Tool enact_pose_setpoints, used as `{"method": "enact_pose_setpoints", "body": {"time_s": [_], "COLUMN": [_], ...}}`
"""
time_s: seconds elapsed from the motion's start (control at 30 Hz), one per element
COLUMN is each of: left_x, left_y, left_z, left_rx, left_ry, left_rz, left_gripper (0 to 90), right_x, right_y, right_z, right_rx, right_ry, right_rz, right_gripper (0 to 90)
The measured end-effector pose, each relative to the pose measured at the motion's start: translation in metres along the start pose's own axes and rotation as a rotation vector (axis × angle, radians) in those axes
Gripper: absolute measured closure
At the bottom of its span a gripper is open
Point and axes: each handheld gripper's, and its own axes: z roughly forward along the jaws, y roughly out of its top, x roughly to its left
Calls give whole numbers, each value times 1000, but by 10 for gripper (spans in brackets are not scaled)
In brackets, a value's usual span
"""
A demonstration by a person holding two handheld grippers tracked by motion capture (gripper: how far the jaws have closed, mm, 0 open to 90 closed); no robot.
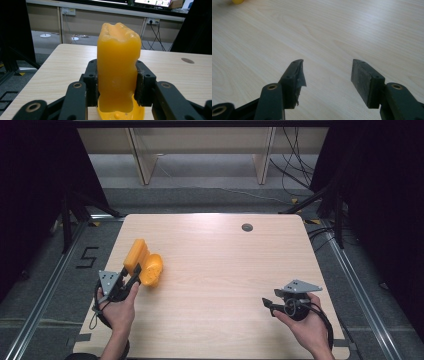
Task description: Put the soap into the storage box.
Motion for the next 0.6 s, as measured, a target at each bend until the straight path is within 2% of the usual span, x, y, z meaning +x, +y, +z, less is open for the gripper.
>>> {"method": "enact_pose_setpoints", "body": {"time_s": [0.07, 0.13, 0.17, 0.23, 0.27, 0.33, 0.37, 0.4, 0.6], "left_x": [0, 0, 0, -1, -2, -3, -4, -4, -7], "left_y": [-1, -1, -1, -2, -3, -4, -5, -5, -11], "left_z": [1, 1, 2, 3, 3, 4, 4, 4, 6], "left_rx": [-7, -11, -11, -14, -13, -12, -11, -12, -6], "left_ry": [2, 8, 9, 12, 12, 7, 7, 8, 9], "left_rz": [12, 12, 11, 13, 13, 17, 15, 20, 34], "left_gripper": [604, 604, 605, 605, 605, 605, 605, 605, 605], "right_x": [0, 1, 0, 1, 1, 1, 3, 1, 1], "right_y": [0, -1, -1, -1, -1, -1, -1, -1, -1], "right_z": [0, 1, 2, 2, 3, 3, 3, 3, 4], "right_rx": [-5, -7, -3, 21, 16, 20, 24, 15, 20], "right_ry": [11, -2, 1, 9, 21, 11, 13, 2, 2], "right_rz": [5, 9, -2, 8, 6, -1, 19, -13, -10], "right_gripper": [438, 438, 437, 434, 435, 435, 435, 435, 435]}}
